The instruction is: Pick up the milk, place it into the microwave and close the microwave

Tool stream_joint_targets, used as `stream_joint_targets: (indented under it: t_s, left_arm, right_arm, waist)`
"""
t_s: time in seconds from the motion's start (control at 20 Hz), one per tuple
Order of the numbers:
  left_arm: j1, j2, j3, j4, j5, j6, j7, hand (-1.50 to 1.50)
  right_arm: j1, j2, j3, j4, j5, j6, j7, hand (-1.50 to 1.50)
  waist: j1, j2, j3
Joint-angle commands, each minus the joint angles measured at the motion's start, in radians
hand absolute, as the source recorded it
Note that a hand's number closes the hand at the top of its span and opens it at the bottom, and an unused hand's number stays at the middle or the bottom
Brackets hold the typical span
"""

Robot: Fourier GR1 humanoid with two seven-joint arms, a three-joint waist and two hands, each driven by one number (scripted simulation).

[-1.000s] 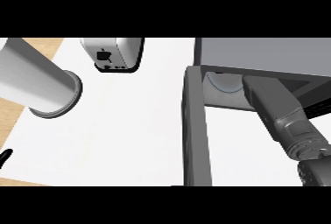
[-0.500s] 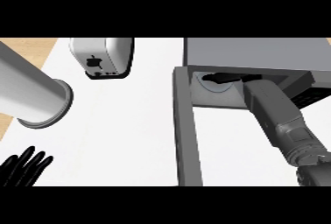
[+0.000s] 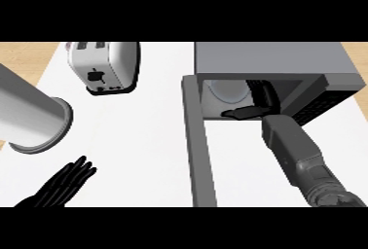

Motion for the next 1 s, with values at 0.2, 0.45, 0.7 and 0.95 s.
stream_joint_targets:
  t_s: [0.2, 0.45, 0.7, 0.95]
  left_arm:
    - [-0.064, -0.090, -0.109, 0.080, -0.213, 0.035, -0.049, 1.50]
    - [-0.130, -0.074, -0.080, 0.207, -0.299, 0.043, -0.148, 1.50]
    - [-0.231, -0.099, -0.169, 0.235, -0.393, 0.139, -0.070, 1.50]
    - [-0.328, -0.088, -0.190, 0.352, -0.466, 0.128, -0.133, 1.50]
  right_arm:
    - [0.222, 0.012, 0.071, -0.102, 0.026, 0.084, -0.025, -1.50]
    - [0.395, 0.006, 0.109, -0.204, 0.042, 0.046, -0.056, -1.50]
    - [0.565, -0.035, 0.119, -0.343, 0.023, 0.082, -0.082, -1.50]
    - [0.763, -0.088, 0.114, -0.527, -0.028, 0.154, -0.092, -1.50]
  waist:
    - [-0.047, -0.018, -0.003]
    - [-0.056, -0.019, -0.004]
    - [-0.072, -0.020, -0.005]
    - [-0.075, -0.016, -0.006]
